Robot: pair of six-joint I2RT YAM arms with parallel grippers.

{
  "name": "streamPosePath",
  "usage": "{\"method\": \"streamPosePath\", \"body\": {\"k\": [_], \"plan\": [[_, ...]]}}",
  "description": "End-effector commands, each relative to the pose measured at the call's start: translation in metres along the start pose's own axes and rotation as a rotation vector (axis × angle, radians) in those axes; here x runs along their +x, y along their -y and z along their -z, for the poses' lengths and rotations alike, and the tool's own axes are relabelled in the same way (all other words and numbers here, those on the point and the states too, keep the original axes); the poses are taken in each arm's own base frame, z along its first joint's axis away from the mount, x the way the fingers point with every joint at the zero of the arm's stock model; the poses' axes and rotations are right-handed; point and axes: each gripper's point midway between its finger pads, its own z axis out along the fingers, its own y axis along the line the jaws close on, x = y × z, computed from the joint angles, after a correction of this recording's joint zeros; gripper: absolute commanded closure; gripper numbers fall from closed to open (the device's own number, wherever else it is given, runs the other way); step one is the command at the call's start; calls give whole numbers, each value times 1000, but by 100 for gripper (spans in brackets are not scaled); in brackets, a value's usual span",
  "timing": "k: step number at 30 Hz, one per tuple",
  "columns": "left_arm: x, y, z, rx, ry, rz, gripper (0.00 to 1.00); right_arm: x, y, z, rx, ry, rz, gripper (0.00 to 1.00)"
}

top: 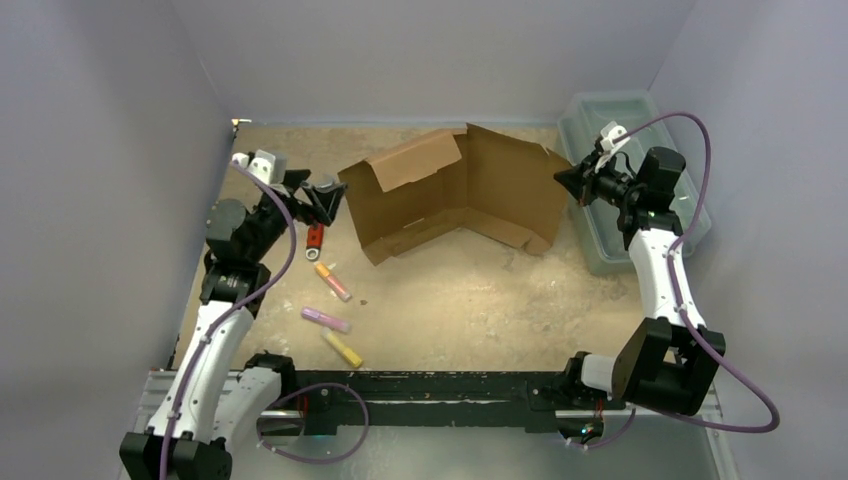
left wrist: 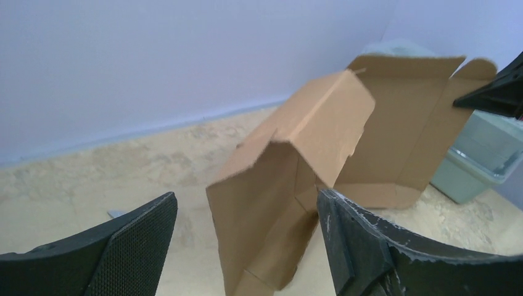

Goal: Fold the paper box

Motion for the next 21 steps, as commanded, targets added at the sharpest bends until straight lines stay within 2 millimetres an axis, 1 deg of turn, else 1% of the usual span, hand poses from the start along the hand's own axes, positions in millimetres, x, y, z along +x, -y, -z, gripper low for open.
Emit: {"method": "streamPosePath", "body": {"k": [1, 3, 5, 6, 7, 9, 10, 11, 13, 14, 17, 19, 21], "plan": [[-37, 3, 10, -36, 29, -26, 14, -5, 0, 1, 4, 11, 18, 100], [-49, 12, 5, -4, 43, 31, 13, -4, 1, 1, 2, 7, 13, 100], [-55, 20, -2, 39, 25, 84, 13, -3, 1, 1, 1, 4, 6, 100], [-64, 24, -4, 48, 26, 106, 13, -2, 1, 0, 0, 2, 3, 100], [-69, 29, -6, 56, 20, 134, 13, -1, 1, 0, 0, -1, 1, 100], [-72, 45, -7, 60, 0, 148, 13, 1, 2, 0, 2, -7, -5, 100], [-73, 55, -9, 53, -12, 125, 13, 2, 2, -1, 4, -10, -8, 100], [-70, 63, -11, 37, -32, 104, 13, 3, 3, -1, 5, -12, -10, 100], [-56, 79, -17, 15, -111, 46, 13, 5, 4, -2, 7, -17, -18, 100], [-38, 85, -23, 5, -181, 11, 13, 5, 4, -2, 8, -19, -19, 100], [-9, 103, -34, -22, -314, -128, 13, 5, 4, -1, 9, -19, -16, 100], [-2, 113, -36, -64, -350, -257, 14, 5, 4, -1, 9, -19, -14, 100], [-1, 128, -35, -96, -353, -446, 14, 6, 5, -1, 12, -22, -17, 100]]}}
